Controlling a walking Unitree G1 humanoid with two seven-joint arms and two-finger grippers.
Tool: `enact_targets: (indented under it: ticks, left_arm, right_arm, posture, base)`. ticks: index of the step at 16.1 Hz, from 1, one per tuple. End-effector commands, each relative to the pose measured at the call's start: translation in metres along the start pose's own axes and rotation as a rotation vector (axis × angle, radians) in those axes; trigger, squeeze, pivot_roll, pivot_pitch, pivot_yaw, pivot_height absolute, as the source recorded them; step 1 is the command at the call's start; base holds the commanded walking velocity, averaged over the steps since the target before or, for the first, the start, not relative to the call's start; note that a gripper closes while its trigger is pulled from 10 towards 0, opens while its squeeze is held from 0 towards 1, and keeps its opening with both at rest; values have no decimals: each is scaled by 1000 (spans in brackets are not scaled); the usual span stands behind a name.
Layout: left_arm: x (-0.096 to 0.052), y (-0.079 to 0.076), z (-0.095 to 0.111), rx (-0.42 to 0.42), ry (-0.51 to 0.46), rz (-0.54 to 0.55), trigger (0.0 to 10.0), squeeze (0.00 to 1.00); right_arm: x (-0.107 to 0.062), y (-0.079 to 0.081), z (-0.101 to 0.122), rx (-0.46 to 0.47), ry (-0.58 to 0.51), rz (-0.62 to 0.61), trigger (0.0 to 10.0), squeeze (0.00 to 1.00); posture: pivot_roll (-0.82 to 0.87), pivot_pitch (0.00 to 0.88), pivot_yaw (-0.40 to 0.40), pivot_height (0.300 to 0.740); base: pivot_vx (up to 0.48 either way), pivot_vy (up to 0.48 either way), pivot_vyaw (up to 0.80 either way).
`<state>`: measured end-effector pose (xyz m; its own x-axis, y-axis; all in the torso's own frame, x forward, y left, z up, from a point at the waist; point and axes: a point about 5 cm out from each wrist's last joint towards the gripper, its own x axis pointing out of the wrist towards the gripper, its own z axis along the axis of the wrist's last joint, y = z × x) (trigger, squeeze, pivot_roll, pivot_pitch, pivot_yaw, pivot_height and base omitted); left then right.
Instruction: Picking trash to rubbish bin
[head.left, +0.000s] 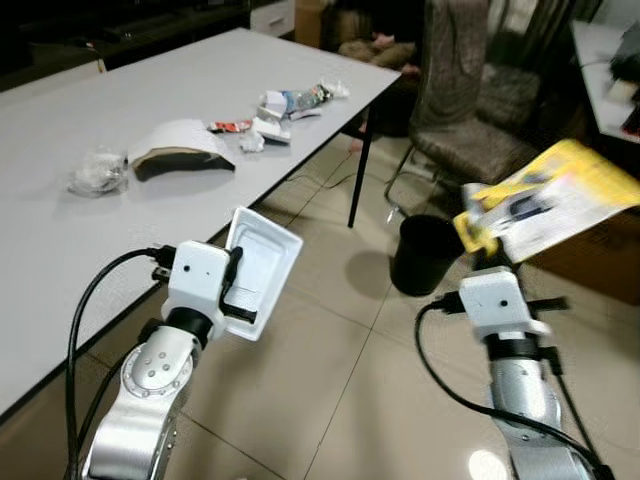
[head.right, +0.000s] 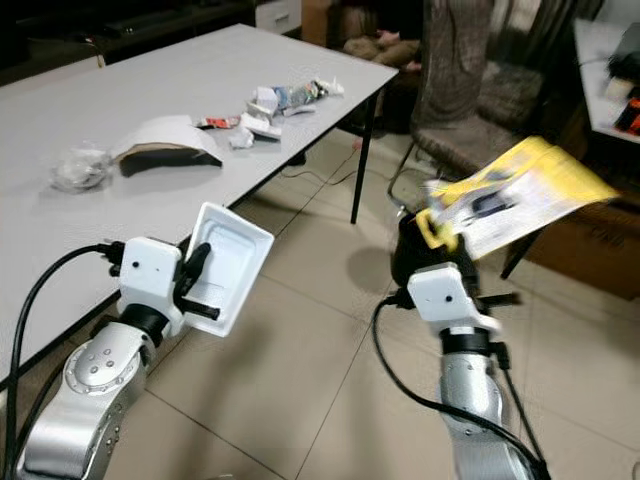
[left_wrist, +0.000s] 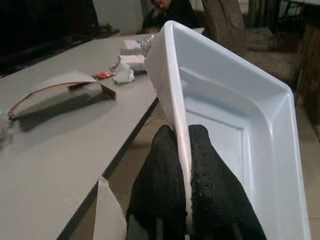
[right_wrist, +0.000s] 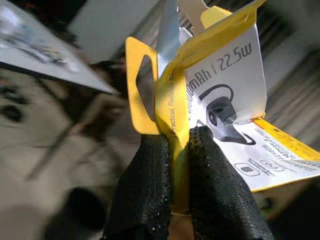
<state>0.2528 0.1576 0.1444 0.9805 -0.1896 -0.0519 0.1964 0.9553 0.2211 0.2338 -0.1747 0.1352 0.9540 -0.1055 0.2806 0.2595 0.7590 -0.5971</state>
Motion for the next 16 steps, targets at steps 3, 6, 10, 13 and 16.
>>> enact_targets:
  ticks: [3,6,10,13,16]
  left_arm:
    - [2,-3,2,2,-36,-36,10000,0]
    - [3,-5,0,26,-36,-56,10000,0]
    - [9,-3,-5,27,-25,-34,10000,0]
    - [10,-3,-30,-18,55,-3,10000,0]
    - [1,-4,-77,-42,208,14,10000,0]
  right_arm:
    - [0,-7,-11,54,55,-60,10000,0]
    - [2,3,-18,176,146,-27,10000,0]
    - [2,41,-32,352,366,270,10000,0]
    - [-3,53,-42,451,466,323,10000,0]
    - [-11,68,-62,450,517,402,10000,0]
  posture:
    - [2,55,-43,740]
    - [1,54,-42,740]
    - [-2,55,-42,740]
    - [-3,64,-45,740]
    - [-4,66,-52,740]
  base:
    - [0,0,0]
    - [0,0,-800]
    - [298,0,-600]
    - [344,0,0]
    - [345,0,0]
